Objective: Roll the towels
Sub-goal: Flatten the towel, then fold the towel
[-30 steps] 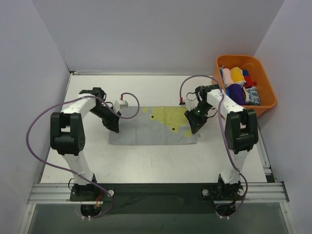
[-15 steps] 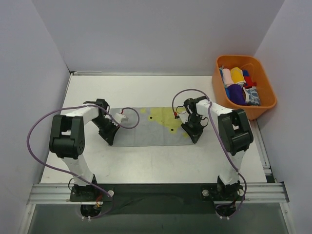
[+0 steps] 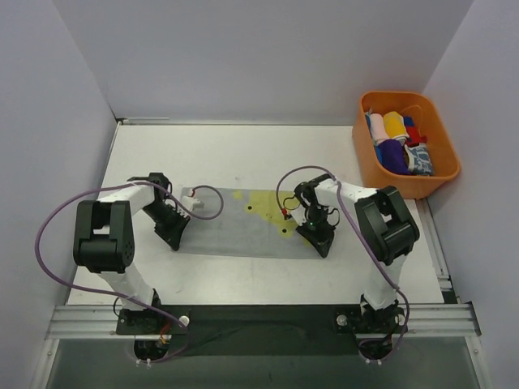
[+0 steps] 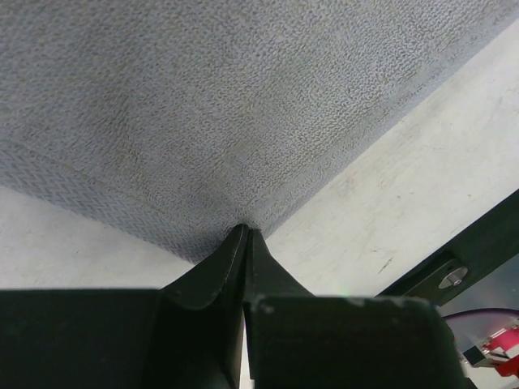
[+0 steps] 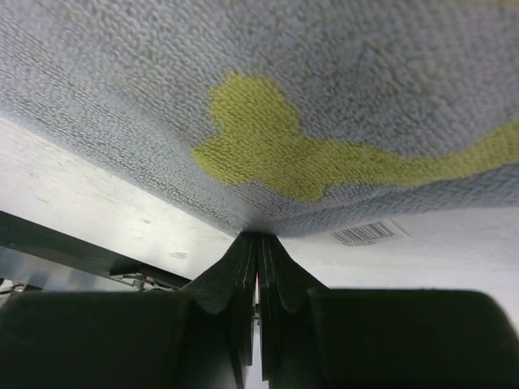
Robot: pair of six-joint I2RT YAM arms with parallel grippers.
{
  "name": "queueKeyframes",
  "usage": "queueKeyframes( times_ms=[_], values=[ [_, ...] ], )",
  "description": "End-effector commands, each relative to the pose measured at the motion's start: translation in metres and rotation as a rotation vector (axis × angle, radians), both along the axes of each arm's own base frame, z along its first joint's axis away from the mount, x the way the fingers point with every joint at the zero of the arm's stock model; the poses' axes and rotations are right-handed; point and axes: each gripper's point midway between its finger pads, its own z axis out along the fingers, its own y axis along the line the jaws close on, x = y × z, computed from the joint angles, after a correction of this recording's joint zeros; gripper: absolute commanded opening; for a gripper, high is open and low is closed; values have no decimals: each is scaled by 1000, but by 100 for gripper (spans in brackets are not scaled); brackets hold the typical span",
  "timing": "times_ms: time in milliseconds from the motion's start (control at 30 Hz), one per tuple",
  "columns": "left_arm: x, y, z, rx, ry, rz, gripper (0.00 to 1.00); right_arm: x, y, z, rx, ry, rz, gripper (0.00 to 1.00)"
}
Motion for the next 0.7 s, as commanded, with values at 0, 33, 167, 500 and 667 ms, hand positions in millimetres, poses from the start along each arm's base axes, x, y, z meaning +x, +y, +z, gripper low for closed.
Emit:
queueKeyframes(
  times_ms=[0, 33, 167, 500, 667],
  values=[
    [2, 25, -9, 24, -2, 19, 12, 4, -7, 8, -3, -33, -25, 7],
    [10, 19, -1, -15, -16, 18, 23, 10, 0, 15, 38, -53, -44, 13],
    [55, -11, 45, -201, -159, 8, 41, 61, 34, 69, 279, -216, -124, 51],
    [211, -11, 92, -216, -449, 191, 47, 183, 3, 84, 294, -356, -324, 46],
    [255, -3, 75, -169, -471, 259, 45, 202, 3, 67, 261, -348, -371, 41]
  ],
)
